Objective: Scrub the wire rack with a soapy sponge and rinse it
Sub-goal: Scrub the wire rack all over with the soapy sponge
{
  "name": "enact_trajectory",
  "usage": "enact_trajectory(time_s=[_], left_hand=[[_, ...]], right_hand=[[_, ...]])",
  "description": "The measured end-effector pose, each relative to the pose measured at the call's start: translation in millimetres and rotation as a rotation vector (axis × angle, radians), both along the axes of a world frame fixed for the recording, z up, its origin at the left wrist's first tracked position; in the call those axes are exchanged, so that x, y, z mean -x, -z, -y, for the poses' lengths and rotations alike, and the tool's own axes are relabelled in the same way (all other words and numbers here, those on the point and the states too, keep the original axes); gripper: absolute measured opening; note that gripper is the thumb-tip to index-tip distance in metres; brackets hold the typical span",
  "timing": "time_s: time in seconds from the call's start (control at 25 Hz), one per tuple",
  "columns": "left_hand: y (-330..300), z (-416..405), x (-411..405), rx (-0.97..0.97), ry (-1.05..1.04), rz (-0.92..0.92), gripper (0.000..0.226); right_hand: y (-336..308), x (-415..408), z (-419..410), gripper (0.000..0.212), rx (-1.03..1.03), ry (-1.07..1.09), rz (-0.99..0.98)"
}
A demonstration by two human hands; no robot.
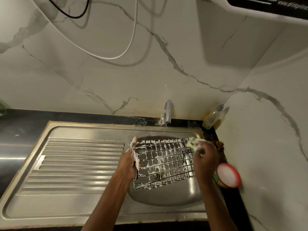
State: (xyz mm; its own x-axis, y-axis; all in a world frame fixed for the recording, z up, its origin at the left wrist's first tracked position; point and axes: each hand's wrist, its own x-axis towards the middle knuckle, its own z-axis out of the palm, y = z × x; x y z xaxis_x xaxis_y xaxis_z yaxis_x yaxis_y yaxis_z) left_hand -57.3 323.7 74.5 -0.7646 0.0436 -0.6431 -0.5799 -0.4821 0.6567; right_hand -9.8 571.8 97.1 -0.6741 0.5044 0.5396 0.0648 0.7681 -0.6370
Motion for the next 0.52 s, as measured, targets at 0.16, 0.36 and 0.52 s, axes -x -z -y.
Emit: enact_trajectory(time_s=[0.16, 0.36, 0.52], left_hand=[[-3.1, -6.2, 5.5, -0.023, 0.023, 0.082, 0.051], [6.8, -5.4, 10.0, 0.009, 0.024, 0.015, 0.06], [16.1, -15.5, 18.8, 0.049, 0.004, 0.141, 0.057]], right_hand=[[0.3, 15.1, 5.6, 0.025, -0.161, -0.23, 0.093], [28.6, -42.8, -5.2, 0.026, -0.114, -0.16, 0.073], [43.6, -74.6, -13.3, 0.027, -0.017, -0.186, 0.139]])
